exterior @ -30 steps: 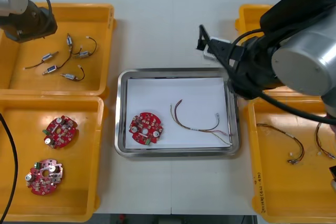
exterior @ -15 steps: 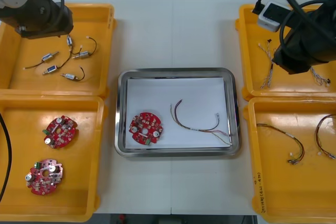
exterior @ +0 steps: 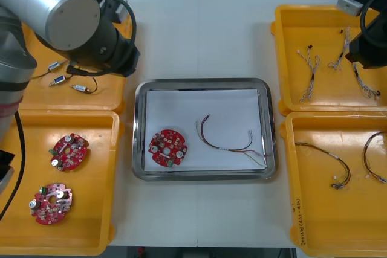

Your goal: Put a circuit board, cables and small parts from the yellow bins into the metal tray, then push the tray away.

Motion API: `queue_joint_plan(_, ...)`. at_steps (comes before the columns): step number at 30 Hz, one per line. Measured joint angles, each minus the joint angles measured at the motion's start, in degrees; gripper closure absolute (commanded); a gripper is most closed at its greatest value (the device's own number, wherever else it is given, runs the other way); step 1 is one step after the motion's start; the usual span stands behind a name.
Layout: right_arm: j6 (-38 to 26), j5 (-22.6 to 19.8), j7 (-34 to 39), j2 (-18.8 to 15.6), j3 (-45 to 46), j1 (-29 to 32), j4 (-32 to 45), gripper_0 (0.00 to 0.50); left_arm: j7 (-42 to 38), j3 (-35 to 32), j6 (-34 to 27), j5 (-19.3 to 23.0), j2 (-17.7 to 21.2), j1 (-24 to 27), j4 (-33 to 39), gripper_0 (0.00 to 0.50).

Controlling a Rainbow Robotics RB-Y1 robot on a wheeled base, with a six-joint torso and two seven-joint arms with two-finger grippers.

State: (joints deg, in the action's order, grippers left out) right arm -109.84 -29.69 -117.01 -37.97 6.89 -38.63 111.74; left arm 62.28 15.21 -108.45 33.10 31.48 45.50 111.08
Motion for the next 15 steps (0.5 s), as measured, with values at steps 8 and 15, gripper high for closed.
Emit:
queue_joint_plan(8, 0.0, 1.5, 0.0, 0.0, 5.8, -1.3, -6.6, 0.000, -0.3, 5.7, 0.2, 0.3, -2.6, -0.5, 0.0, 0.499)
queue_joint_plan(15, 0.0, 5.1, 0.0, 0.0, 9.5, -2.8, -11.7, 0.000, -3.0, 9.8, 5.3, -1.5, -3.3, -4.1, 0.0, 0.497)
